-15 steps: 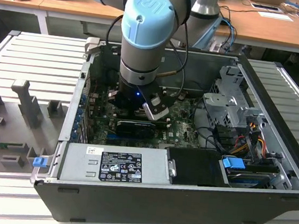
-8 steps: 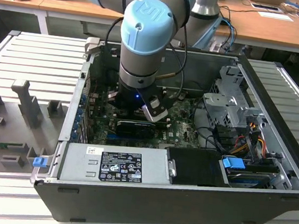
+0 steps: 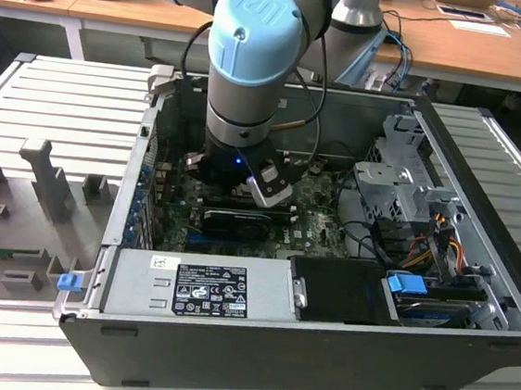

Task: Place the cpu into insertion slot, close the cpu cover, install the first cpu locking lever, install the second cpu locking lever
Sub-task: 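Install the second cpu locking lever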

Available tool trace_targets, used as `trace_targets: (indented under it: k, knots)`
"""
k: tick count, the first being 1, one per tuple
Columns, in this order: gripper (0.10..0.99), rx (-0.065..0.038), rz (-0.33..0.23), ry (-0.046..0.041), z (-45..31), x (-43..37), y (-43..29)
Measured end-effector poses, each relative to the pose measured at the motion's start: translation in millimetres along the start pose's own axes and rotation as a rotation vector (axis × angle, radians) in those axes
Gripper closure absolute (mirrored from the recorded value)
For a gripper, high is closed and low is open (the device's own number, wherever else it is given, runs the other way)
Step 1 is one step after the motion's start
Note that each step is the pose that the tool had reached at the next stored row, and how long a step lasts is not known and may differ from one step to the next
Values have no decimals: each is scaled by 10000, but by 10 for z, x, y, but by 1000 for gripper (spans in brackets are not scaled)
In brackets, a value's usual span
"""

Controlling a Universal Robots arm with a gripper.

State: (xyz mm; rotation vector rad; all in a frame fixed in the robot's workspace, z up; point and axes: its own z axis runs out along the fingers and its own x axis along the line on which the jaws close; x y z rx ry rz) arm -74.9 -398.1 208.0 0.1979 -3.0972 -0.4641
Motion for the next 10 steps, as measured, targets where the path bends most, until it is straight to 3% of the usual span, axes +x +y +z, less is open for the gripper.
trace_targets:
  k: [10]
  knots:
    - [980,0,-1,-1,-66,-1,20]
